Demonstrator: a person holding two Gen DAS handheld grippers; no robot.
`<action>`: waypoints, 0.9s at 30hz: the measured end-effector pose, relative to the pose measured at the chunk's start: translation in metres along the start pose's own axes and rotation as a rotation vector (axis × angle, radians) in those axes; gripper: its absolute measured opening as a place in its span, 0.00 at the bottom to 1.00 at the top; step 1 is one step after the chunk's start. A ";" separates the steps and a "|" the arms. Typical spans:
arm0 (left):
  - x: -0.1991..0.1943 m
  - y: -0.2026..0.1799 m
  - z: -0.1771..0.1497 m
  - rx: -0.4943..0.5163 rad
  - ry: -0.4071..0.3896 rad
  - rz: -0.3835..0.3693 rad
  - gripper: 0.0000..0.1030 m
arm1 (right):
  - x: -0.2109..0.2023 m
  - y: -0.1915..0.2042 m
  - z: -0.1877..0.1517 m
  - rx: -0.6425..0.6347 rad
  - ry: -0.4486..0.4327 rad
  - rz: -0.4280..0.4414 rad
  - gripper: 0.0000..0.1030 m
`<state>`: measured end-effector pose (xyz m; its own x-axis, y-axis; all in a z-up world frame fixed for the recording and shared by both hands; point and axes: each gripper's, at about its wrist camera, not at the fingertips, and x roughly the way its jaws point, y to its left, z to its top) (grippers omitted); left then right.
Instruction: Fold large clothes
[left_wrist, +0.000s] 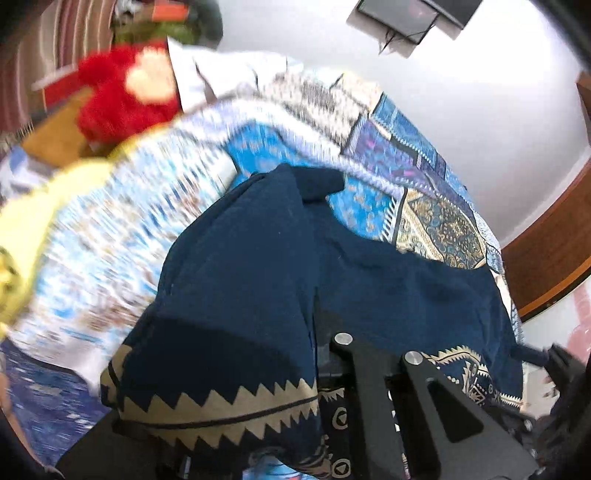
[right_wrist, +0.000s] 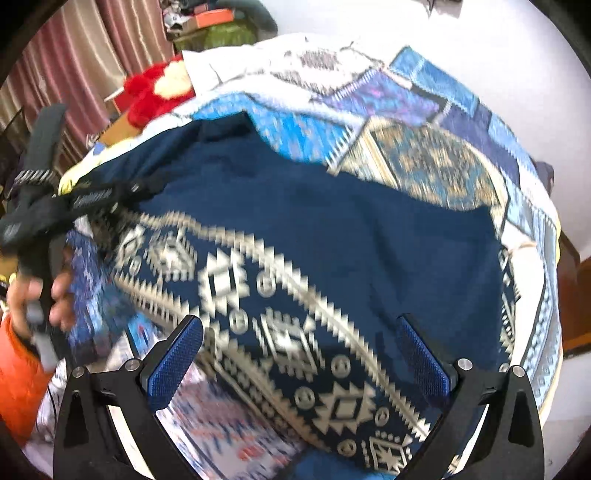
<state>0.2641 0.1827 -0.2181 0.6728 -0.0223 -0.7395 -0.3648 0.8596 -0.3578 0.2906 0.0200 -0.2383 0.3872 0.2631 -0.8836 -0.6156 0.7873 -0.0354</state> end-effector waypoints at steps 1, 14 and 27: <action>-0.004 0.007 0.004 0.010 -0.014 0.010 0.10 | 0.003 0.005 0.005 0.001 -0.002 -0.009 1.00; -0.035 -0.018 0.018 0.128 -0.081 0.089 0.09 | 0.063 0.035 0.023 -0.005 0.152 0.173 1.00; -0.053 -0.237 -0.036 0.567 -0.090 -0.174 0.09 | -0.065 -0.175 -0.105 0.589 -0.068 0.135 1.00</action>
<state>0.2918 -0.0385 -0.1150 0.7530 -0.1647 -0.6371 0.1388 0.9861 -0.0909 0.3010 -0.1934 -0.2241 0.3871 0.4017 -0.8299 -0.1869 0.9156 0.3560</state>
